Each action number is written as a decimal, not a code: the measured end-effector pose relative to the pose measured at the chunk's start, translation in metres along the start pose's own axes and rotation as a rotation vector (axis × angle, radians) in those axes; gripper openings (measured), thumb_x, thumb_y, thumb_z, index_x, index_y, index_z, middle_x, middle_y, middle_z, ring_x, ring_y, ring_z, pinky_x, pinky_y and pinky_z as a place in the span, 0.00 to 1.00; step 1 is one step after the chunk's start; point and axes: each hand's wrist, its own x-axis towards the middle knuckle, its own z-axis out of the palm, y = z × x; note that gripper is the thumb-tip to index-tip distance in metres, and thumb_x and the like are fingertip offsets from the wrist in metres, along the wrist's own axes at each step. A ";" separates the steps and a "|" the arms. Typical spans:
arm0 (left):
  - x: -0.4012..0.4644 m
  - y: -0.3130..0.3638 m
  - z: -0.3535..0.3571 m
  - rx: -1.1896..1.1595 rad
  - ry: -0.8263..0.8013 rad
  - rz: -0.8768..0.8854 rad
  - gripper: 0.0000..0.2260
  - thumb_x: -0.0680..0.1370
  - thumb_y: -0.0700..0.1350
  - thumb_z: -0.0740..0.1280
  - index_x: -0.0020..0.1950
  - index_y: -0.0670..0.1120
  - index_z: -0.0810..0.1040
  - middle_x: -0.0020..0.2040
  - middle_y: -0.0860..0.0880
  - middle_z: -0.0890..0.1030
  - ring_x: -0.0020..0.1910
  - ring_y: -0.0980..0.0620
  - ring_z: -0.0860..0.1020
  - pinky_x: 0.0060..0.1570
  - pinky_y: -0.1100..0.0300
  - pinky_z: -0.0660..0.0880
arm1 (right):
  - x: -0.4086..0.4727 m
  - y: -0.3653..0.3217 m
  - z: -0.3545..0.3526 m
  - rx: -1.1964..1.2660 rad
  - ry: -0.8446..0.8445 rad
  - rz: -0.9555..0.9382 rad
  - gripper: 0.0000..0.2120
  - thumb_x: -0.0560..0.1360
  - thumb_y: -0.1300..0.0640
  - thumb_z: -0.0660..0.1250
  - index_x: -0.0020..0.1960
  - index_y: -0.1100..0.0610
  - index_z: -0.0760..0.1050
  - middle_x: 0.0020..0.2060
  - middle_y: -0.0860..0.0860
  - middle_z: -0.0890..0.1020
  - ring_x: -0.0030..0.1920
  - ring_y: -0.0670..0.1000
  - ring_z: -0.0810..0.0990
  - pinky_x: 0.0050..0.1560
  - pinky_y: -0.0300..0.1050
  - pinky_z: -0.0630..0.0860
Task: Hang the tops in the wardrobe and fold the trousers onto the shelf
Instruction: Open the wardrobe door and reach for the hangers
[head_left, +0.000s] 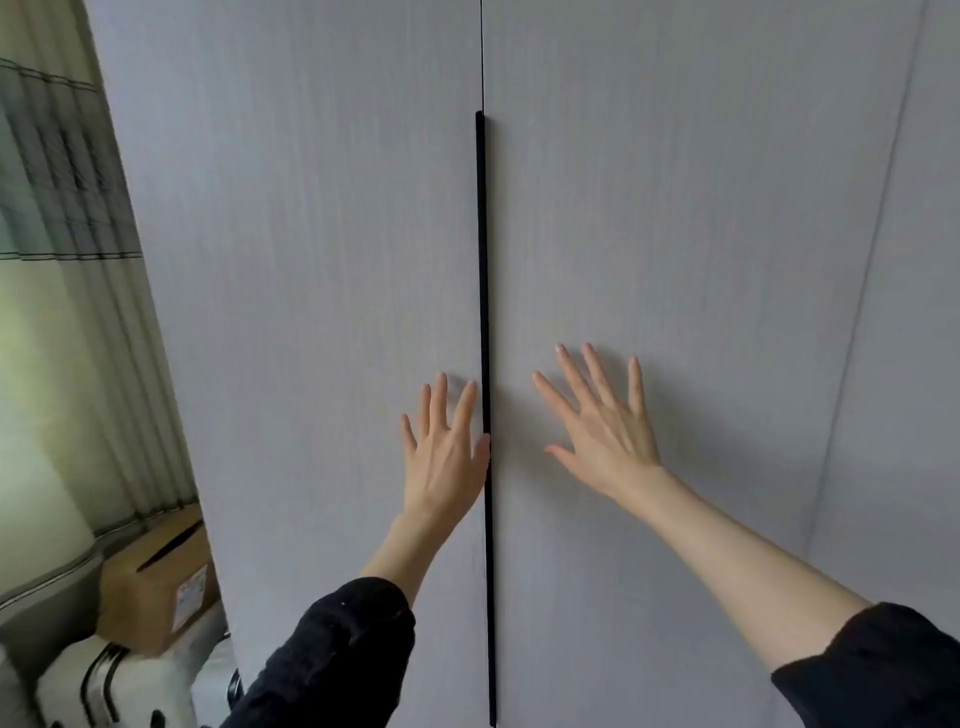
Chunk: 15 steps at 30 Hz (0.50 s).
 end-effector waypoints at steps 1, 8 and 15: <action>0.007 0.000 0.007 0.009 0.031 0.008 0.28 0.81 0.50 0.57 0.77 0.52 0.48 0.78 0.46 0.42 0.76 0.45 0.40 0.72 0.42 0.42 | 0.001 0.003 0.009 0.008 -0.008 0.013 0.47 0.58 0.39 0.77 0.73 0.49 0.64 0.74 0.55 0.62 0.74 0.59 0.58 0.66 0.73 0.52; 0.037 0.005 0.048 -0.212 0.336 -0.033 0.19 0.77 0.41 0.64 0.68 0.43 0.68 0.77 0.42 0.52 0.76 0.41 0.45 0.69 0.34 0.42 | 0.003 0.012 0.044 -0.029 0.105 -0.018 0.53 0.58 0.36 0.75 0.75 0.48 0.53 0.76 0.53 0.55 0.75 0.59 0.52 0.66 0.75 0.46; 0.033 0.021 0.032 -0.291 0.330 -0.093 0.08 0.75 0.34 0.62 0.53 0.39 0.72 0.76 0.44 0.53 0.76 0.45 0.45 0.70 0.36 0.45 | 0.004 0.013 0.039 0.047 0.079 -0.023 0.52 0.56 0.39 0.78 0.74 0.49 0.60 0.75 0.53 0.56 0.75 0.58 0.54 0.66 0.73 0.42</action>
